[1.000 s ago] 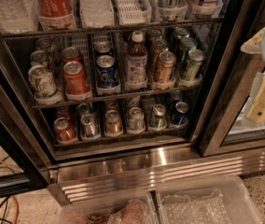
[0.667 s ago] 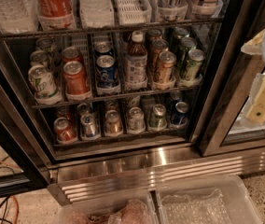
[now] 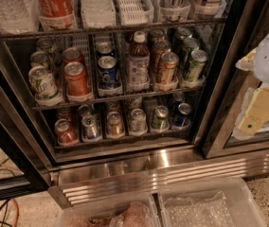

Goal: Pick redbull can from bottom shelf of fridge

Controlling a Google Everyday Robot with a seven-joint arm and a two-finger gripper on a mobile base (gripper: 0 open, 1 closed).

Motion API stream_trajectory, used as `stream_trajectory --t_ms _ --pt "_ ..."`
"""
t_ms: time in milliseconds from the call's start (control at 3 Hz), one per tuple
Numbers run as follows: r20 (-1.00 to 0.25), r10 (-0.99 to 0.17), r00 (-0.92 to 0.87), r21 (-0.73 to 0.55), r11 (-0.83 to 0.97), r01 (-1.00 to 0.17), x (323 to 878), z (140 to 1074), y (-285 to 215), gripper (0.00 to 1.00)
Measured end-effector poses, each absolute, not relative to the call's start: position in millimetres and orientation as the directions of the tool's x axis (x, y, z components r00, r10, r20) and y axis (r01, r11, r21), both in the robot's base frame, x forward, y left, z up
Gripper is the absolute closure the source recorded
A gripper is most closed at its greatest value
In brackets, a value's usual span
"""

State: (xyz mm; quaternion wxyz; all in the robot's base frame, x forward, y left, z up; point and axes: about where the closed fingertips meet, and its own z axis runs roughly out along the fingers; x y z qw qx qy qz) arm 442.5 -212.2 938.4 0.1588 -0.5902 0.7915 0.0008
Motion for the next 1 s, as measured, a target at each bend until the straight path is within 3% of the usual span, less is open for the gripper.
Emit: stream_trajectory --t_ms 333,1000 --pt "-0.269 -0.932 -0.242 -0.167 0.293 -0.941 440 924 -201 0.00" --pt "-0.451 -0.847 -0.280 0.039 0.295 -0.955 413 824 -147 0.00"
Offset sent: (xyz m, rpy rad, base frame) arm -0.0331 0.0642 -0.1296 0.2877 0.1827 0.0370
